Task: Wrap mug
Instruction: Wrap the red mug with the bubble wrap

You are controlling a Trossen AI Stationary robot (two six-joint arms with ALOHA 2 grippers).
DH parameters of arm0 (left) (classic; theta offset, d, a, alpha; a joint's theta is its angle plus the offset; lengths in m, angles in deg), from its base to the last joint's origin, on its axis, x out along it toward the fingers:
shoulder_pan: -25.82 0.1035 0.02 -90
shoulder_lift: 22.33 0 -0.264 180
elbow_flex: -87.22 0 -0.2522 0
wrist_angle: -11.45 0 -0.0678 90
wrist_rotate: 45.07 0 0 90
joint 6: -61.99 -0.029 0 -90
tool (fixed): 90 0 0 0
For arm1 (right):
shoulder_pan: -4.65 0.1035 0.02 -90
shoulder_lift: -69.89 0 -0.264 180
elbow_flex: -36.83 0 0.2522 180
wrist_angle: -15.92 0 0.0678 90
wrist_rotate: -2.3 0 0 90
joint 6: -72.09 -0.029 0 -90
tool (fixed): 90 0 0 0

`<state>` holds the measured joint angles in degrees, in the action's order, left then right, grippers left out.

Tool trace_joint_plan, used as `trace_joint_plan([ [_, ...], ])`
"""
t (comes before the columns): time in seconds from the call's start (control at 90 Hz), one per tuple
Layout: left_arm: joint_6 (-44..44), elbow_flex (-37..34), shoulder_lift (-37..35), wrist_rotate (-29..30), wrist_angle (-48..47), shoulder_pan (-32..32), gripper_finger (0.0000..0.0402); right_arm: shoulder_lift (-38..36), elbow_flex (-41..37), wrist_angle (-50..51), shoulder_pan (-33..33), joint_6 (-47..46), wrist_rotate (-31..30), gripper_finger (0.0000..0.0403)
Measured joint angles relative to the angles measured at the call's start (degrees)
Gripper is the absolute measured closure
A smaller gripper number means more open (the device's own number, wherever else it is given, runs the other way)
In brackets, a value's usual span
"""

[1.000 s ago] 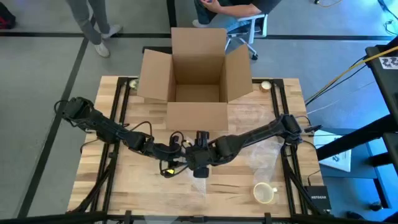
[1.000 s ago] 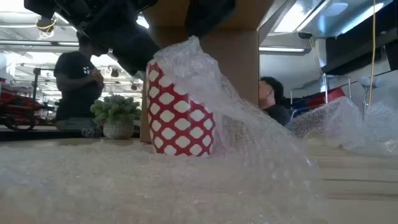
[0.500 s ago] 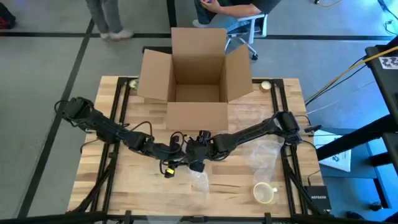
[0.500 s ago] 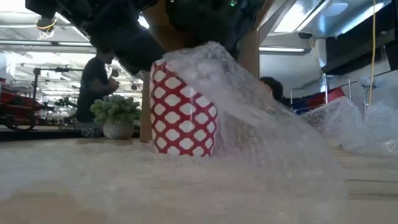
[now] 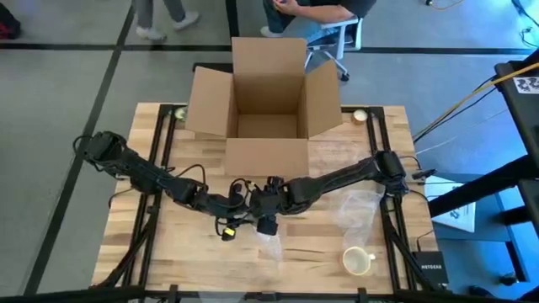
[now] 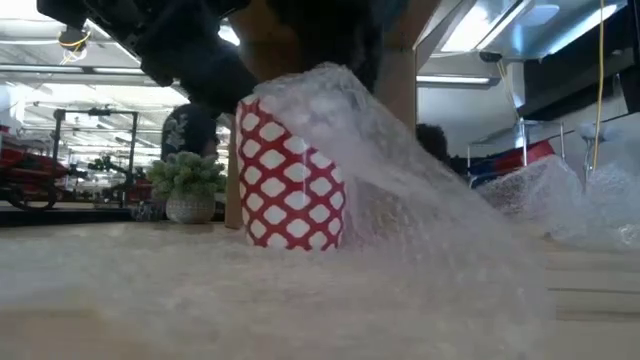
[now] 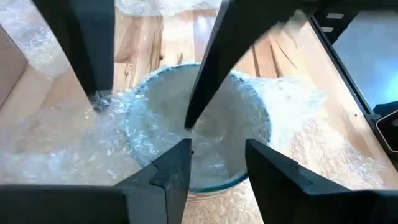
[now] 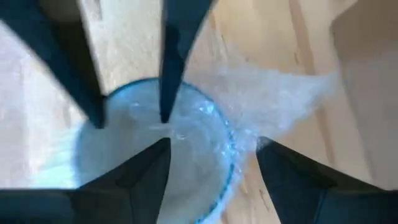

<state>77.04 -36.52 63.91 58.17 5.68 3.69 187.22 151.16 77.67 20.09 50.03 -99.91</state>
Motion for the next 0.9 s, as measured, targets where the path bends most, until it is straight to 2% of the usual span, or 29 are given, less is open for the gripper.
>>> trace_joint_plan([
  [0.289,0.0,0.0,0.0,-0.1,0.0,-0.1,0.0266,0.0,7.6,13.4,1.2,-1.5,1.2,0.0178],
  [0.5,0.0,0.0,0.0,-0.1,0.2,-0.1,0.0266,-0.1,6.9,6.3,6.2,5.4,8.3,0.0178],
  [0.667,0.0,0.0,0.0,-0.1,0.3,-0.1,0.0266,0.0,0.7,-4.2,7.2,6.9,5.4,0.0178],
  [0.9,0.6,0.1,0.1,-0.4,0.9,-0.1,0.0266,0.0,-9.7,-14.1,4.9,4.0,5.3,0.0178],
])
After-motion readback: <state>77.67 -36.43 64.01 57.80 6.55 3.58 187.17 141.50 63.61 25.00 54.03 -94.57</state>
